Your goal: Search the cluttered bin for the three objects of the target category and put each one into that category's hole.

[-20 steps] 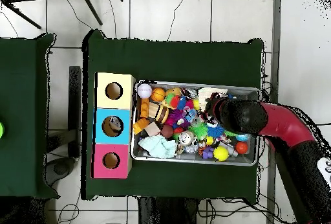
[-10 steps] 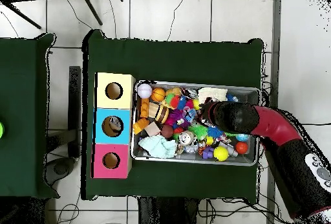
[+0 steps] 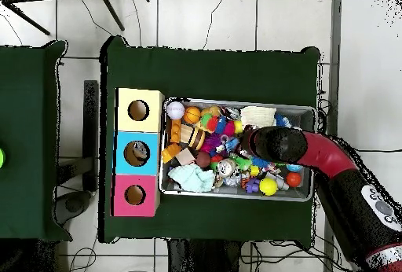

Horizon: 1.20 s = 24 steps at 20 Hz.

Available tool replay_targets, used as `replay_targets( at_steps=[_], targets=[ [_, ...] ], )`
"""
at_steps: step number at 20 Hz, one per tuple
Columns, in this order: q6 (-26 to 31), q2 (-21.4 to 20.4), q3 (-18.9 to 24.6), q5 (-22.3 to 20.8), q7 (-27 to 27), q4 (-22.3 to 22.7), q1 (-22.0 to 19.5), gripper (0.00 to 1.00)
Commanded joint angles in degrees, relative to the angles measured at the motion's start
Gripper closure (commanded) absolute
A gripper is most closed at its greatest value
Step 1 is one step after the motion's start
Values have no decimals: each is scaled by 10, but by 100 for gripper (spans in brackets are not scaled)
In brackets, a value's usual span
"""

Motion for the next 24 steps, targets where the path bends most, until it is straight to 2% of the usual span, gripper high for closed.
replay_targets(
  at_steps=[1, 6, 12, 13, 16, 17, 18, 20, 24],
  targets=[
    [97, 29, -45, 9, 65, -65, 23, 0],
    [104, 39, -48, 6, 65, -71, 24, 0],
    [82, 52, -42, 6, 64, -65, 21, 0],
    [73, 55, -36, 9, 58, -60, 15, 100],
    [58, 70, -43, 15, 84, -74, 20, 100],
    [61, 72, -41, 4, 61, -76, 21, 100],
    [59, 73, -34, 15, 64, -70, 15, 100],
    [65, 64, -21, 33, 64, -52, 7, 100],
    [84, 29, -23, 63, 103, -19, 21, 100]
  ],
)
